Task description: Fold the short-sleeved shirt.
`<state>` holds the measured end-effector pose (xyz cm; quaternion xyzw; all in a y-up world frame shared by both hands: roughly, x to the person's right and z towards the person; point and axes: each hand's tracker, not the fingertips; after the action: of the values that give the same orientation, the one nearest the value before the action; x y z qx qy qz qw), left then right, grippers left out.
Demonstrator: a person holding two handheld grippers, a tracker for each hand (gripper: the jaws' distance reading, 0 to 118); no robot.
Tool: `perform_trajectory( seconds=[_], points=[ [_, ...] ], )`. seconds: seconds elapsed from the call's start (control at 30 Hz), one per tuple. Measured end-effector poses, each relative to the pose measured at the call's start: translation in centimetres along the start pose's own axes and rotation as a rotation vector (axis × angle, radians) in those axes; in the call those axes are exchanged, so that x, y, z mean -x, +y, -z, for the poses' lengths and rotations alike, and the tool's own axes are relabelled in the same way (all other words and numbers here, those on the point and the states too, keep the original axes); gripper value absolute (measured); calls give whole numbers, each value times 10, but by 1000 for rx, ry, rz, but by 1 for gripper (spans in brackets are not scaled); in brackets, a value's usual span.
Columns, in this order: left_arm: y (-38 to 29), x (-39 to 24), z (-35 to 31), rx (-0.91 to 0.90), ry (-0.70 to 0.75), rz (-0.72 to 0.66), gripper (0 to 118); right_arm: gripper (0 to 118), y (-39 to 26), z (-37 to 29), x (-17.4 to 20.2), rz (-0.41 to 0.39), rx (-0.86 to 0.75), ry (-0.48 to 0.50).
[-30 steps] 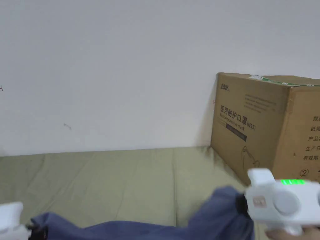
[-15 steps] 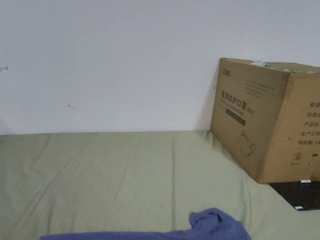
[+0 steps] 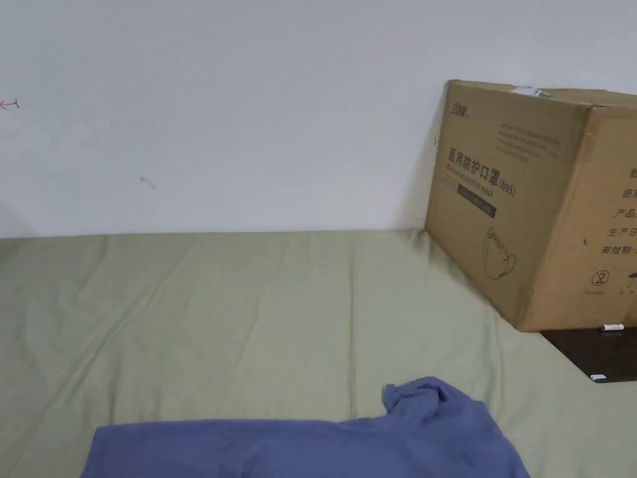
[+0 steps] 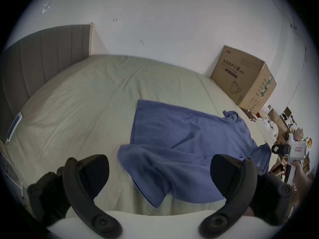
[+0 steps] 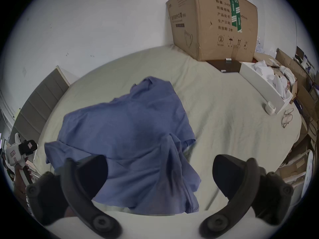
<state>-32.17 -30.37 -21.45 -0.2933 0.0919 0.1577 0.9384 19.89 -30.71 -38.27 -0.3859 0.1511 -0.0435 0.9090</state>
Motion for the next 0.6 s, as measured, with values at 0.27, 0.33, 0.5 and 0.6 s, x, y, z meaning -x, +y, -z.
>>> perform_trajectory(
  seconds=[0.27,0.33,0.5,0.6],
  points=[
    [0,-37,-44,-265,-43,150,116,118,-1,-55,57,-137,-371,92],
    [-4,-48,-60,-402,-63,121,106,115,-8,-68,76,-182,-540,140],
    [-1,-74,-73,-536,-10,119,0,0,-9,-69,111,-157,-678,161],
    [8,-72,-72,-575,-9,100,0,0,4,-62,114,-135,-644,221]
  ],
)
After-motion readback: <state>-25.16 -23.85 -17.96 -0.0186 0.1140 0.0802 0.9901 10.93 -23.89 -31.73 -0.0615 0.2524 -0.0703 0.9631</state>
